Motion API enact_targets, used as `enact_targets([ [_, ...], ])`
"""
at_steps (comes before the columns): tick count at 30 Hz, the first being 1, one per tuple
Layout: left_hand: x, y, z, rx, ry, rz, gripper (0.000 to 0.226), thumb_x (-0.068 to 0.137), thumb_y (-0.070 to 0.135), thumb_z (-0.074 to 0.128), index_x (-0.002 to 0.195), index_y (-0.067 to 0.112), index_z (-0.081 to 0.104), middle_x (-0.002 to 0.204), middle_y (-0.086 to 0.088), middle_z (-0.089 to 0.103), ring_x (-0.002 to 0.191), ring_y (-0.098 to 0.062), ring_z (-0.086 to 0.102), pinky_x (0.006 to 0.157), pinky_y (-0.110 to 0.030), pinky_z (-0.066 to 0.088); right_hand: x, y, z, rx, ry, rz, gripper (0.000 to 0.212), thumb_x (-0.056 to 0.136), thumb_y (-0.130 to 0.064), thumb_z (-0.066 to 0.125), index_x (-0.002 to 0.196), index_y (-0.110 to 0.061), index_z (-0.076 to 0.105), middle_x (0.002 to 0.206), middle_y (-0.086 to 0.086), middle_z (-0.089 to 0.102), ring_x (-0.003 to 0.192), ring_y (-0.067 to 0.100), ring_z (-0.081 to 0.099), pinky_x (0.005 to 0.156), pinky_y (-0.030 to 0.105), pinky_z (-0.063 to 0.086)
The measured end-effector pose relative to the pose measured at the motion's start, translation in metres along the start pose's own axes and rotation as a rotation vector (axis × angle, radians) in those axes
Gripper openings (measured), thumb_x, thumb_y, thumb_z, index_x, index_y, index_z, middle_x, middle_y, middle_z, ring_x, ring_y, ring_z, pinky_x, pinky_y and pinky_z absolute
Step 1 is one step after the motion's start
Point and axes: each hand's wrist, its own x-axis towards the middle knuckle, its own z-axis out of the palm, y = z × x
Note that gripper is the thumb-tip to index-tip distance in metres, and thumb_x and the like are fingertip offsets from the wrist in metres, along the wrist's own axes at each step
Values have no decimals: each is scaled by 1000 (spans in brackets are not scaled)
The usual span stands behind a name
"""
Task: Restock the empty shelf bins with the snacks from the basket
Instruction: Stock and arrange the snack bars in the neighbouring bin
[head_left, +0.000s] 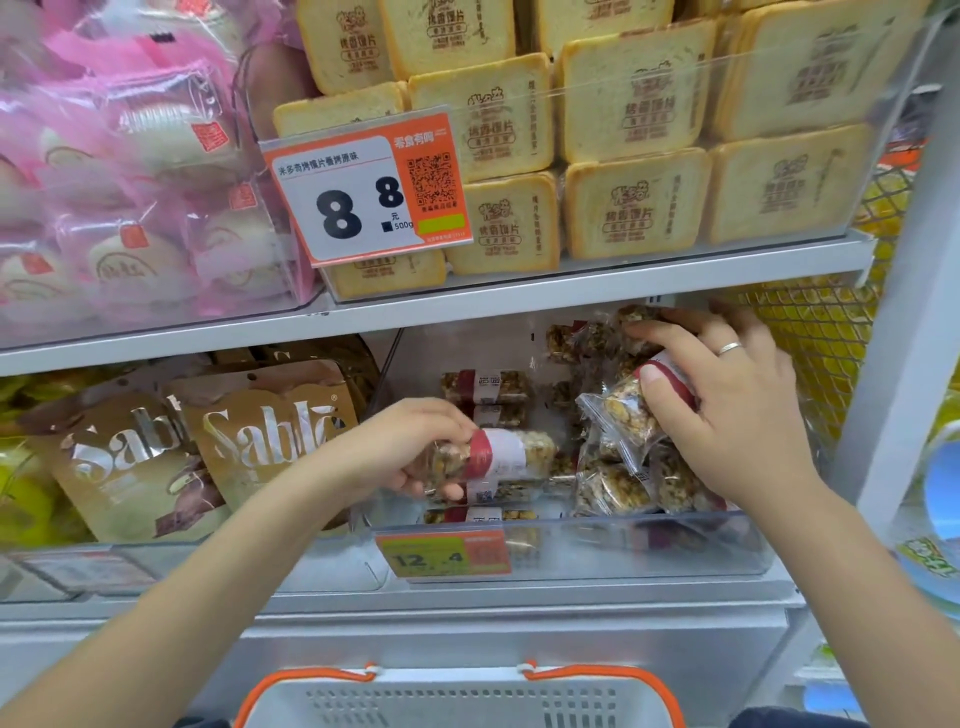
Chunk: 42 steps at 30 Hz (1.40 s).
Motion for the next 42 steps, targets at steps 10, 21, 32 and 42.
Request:
enact_targets([
  [10, 111, 27, -6, 9, 166, -206, 15, 99, 17, 47, 91, 4, 51, 88, -18, 62, 65, -25, 68, 51, -31, 58, 0, 0, 0, 22, -13, 9, 48, 87, -50, 30, 122, -32, 57, 118, 3, 59, 124, 35, 35, 90, 48, 34],
  [21, 117, -5, 6, 951, 211, 300, 41, 82, 2, 66, 118, 18, 59, 123, -4, 55, 112, -25, 53, 87, -32, 47, 0, 4, -4, 48, -48, -9, 45, 87, -50, 31, 123, -38, 55, 119, -2, 57, 124, 30, 32, 91, 45, 31],
  [32, 138, -13, -10, 1047, 308, 311, 24, 84, 6, 64, 107, 10, 64, 100, -6, 66, 88, -23, 63, 78, -35, 54, -3, 3, -4, 57, -44, -11, 44, 87, -50, 32, 122, -36, 55, 123, -3, 56, 127, 32, 32, 94, 48, 32],
  [42, 102, 5, -2, 692, 313, 358, 42, 92, 7, 57, 132, 21, 55, 129, 3, 58, 111, -15, 58, 85, -19, 46, -1, 3, -5, 43, -40, -1, 45, 86, -51, 32, 121, -37, 56, 122, -3, 57, 126, 32, 33, 93, 47, 32],
])
